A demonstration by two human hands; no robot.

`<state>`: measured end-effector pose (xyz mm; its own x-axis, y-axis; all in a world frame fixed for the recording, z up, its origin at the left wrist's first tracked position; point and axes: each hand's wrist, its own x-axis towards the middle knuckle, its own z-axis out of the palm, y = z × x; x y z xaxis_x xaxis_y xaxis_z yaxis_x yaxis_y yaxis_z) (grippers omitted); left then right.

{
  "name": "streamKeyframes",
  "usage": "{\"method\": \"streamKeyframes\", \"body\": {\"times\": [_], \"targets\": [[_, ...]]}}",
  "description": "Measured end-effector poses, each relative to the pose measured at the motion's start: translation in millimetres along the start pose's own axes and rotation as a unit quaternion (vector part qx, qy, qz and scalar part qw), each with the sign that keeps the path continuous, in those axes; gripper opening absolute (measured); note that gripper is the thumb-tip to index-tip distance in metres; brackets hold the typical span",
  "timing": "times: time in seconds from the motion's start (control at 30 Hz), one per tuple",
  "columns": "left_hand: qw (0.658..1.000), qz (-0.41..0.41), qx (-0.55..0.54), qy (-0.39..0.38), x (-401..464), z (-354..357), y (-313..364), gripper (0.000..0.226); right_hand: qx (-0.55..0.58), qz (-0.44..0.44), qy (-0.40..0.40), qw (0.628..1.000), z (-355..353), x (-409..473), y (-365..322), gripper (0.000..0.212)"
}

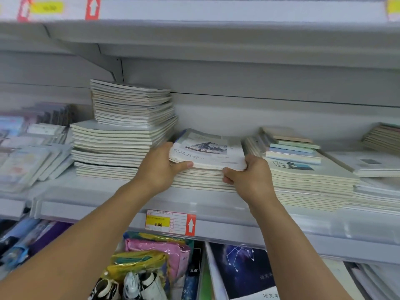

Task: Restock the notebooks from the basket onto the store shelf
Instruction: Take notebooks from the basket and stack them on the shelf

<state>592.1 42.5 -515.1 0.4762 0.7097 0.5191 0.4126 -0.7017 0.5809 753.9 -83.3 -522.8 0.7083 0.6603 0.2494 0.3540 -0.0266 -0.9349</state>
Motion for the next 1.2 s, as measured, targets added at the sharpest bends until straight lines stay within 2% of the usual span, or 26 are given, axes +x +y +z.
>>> {"method": "streamKeyframes", "body": {"times": [0.1, 0.23, 0.3, 0.37, 0.43, 0.5, 0.53, 0.57, 0.6, 0.63, 0.7, 0.77, 0.8, 0.87, 0.9, 0.93, 0.97, 1.0, 1.03, 1.07, 1.13, 1.17, 1.2], "targets": [[1.0, -0.026, -0.001, 0.01, 3, 4, -3, 0.028, -0.019, 0.018, 0.023, 0.999, 4, 1, -1, 0.007], [0.996, -0.053, -0.063, 0.026, 1, 7, -8, 0.034, -0.046, 0.028, 0.035, 0.998, 6, 0, -1, 0.015], [0.997, -0.052, -0.041, 0.032, -3, 8, -8, 0.033, -0.054, 0.027, 0.03, 0.998, 7, -1, 0, 0.015], [0.999, -0.036, -0.001, 0.039, -7, 8, -8, 0.031, -0.111, 0.005, 0.04, 0.993, 8, -6, -3, 0.016], [0.997, 0.001, 0.029, 0.072, -22, 1, -7, 0.036, -0.231, -0.072, 0.1, 0.965, 9, -19, -6, 0.031], [0.987, 0.075, 0.061, 0.126, -51, -16, -6, 0.041, -0.269, -0.237, 0.161, 0.92, 12, -45, -13, 0.032], [0.982, 0.108, 0.073, 0.133, -71, -26, -9, 0.038, -0.248, -0.337, 0.151, 0.896, 15, -59, -14, 0.024], [0.983, 0.119, 0.082, 0.112, -95, -37, -13, 0.033, -0.229, -0.402, 0.093, 0.881, 22, -74, -10, 0.017], [0.989, 0.106, 0.088, 0.061, -120, -47, -22, 0.027, -0.217, -0.43, 0.002, 0.876, 33, -89, -2, 0.018], [0.993, 0.071, 0.091, -0.016, -148, -58, -33, 0.021, -0.224, -0.425, -0.112, 0.87, 46, -105, 12, 0.021], [0.971, -0.021, 0.122, -0.205, -208, -78, -62, 0.013, -0.282, -0.371, -0.339, 0.817, 79, -142, 49, 0.022], [0.891, -0.117, 0.184, -0.398, -268, -98, -85, 0.017, -0.341, -0.259, -0.53, 0.732, 114, -184, 95, 0.025], [0.845, -0.161, 0.205, -0.467, -295, -107, -92, 0.023, -0.375, -0.193, -0.601, 0.679, 130, -209, 121, 0.04], [0.785, -0.235, 0.203, -0.536, -336, -124, -104, 0.034, -0.439, -0.084, -0.685, 0.575, 154, -264, 176, 0.072], [0.758, -0.268, 0.198, -0.56, -347, -130, -108, 0.039, -0.459, -0.044, -0.698, 0.547, 161, -288, 204, 0.084], [0.729, -0.299, 0.199, -0.583, -352, -134, -112, 0.045, -0.472, -0.008, -0.696, 0.541, 167, -310, 228, 0.093], [0.71, -0.315, 0.208, -0.595, -351, -138, -115, 0.049, -0.477, 0.025, -0.681, 0.555, 173, -326, 253, 0.1], [0.709, -0.314, 0.222, -0.591, -347, -140, -117, 0.053, -0.483, 0.05, -0.659, 0.575, 176, -338, 275, 0.111], [0.727, -0.299, 0.244, -0.568, -342, -141, -119, 0.055, -0.493, 0.068, -0.633, 0.593, 179, -346, 294, 0.122], [0.759, -0.274, 0.263, -0.528, -338, -141, -122, 0.057, -0.505, 0.079, -0.61, 0.606, 180, -353, 308, 0.132], [0.808, -0.235, 0.269, -0.468, -336, -138, -126, 0.056, -0.526, 0.079, -0.58, 0.617, 178, -362, 335, 0.143], [0.806, -0.226, 0.266, -0.479, -339, -135, -129, 0.055, -0.536, 0.071, -0.569, 0.619, 178, -366, 344, 0.146], [0.787, -0.225, 0.262, -0.51, -345, -132, -132, 0.054, -0.542, 0.057, -0.557, 0.627, 178, -371, 348, 0.149]]}}
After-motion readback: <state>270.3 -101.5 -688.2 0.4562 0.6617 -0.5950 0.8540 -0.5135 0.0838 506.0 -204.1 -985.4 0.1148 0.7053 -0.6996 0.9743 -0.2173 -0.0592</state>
